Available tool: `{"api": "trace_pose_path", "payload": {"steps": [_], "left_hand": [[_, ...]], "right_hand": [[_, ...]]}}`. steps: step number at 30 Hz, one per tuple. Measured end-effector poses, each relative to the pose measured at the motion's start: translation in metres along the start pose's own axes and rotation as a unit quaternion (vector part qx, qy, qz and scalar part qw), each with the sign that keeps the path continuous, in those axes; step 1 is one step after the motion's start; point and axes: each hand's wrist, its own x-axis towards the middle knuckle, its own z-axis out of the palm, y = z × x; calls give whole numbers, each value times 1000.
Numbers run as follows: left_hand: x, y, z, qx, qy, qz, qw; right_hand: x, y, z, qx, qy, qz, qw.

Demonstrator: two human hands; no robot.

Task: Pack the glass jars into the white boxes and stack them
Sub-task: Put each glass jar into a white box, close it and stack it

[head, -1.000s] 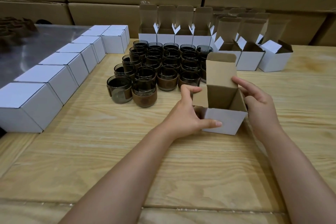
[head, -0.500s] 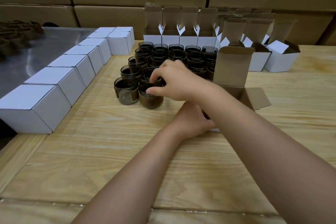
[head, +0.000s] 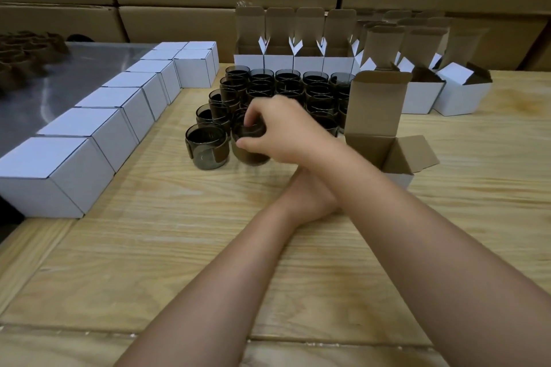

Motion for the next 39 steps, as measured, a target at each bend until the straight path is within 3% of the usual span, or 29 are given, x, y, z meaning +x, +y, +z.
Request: {"api": "trace_pose_path", "payload": {"steps": [2, 4, 10, 21, 32, 39], "left_hand": [[-1, 8, -2, -55, 23, 33, 998], [0, 13, -3, -96, 26, 12, 995], [0, 8, -4, -190, 37, 19, 981], [0, 9, -5, -209, 38, 24, 977], [2, 7, -4, -188, 52, 29, 980], [3, 6, -4, -194, 47, 26, 980]], "right_hand": [[-9, 0, -20, 50, 44, 16, 998], [-19, 4, -44, 91, 69, 40, 993], [-51, 35, -100, 79, 55, 106, 990], [-70, 78, -99, 82, 53, 193, 976], [-65, 84, -72, -58, -27, 239, 969], [-64, 82, -80, -72, -102, 227, 966]]}}
